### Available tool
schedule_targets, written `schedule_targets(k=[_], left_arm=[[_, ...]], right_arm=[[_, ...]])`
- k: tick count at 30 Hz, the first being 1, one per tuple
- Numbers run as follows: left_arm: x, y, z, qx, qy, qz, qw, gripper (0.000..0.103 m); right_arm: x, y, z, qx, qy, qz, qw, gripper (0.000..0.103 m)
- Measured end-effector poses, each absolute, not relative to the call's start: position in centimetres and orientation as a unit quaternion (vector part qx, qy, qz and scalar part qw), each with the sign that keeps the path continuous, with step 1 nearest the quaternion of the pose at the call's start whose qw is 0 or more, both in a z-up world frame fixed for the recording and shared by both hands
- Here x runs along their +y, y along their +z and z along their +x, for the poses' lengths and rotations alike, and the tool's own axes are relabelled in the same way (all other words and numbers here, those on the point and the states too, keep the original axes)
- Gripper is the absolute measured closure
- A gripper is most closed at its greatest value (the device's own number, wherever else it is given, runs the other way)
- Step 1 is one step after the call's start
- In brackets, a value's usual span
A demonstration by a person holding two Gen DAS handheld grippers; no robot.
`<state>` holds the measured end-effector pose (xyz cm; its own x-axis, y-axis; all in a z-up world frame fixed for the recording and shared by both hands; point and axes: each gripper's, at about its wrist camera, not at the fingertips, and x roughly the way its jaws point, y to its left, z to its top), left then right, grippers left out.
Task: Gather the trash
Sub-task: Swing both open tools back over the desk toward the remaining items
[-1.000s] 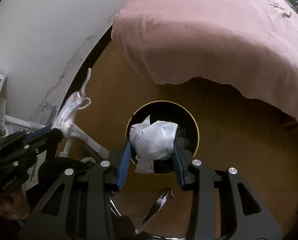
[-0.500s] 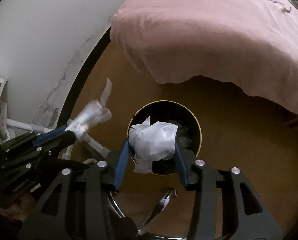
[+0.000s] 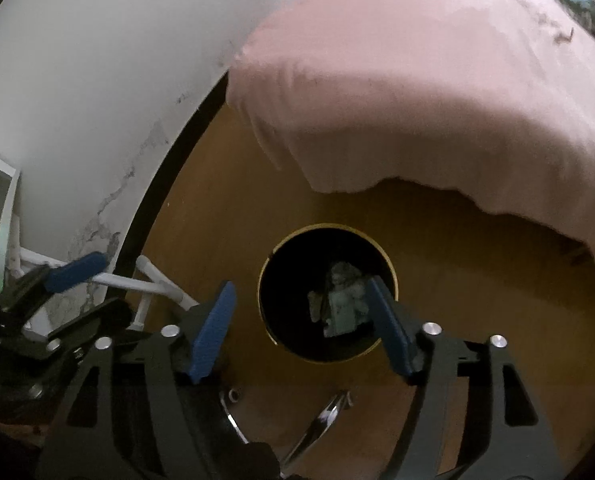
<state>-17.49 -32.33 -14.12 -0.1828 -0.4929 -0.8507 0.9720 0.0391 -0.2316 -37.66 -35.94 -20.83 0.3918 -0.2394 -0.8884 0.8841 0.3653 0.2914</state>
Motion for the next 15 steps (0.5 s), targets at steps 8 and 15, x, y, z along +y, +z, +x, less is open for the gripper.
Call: schedule_targets(k=[8,15], left_arm=[[-22.8,-3.9,-11.4,0.382,-0.605,0.221,0.663,0.007],[-8.0,0.6,-0.9,0.359,-0.471,0.169,0.787,0.007]], right_arm=[[-32.3,-13.1,-31.3,0.383,-0.348,0.314,0.796,0.035],[-24.9,-7.5,-16.7,0.388,-0.184,0.228,0.874,0.035]])
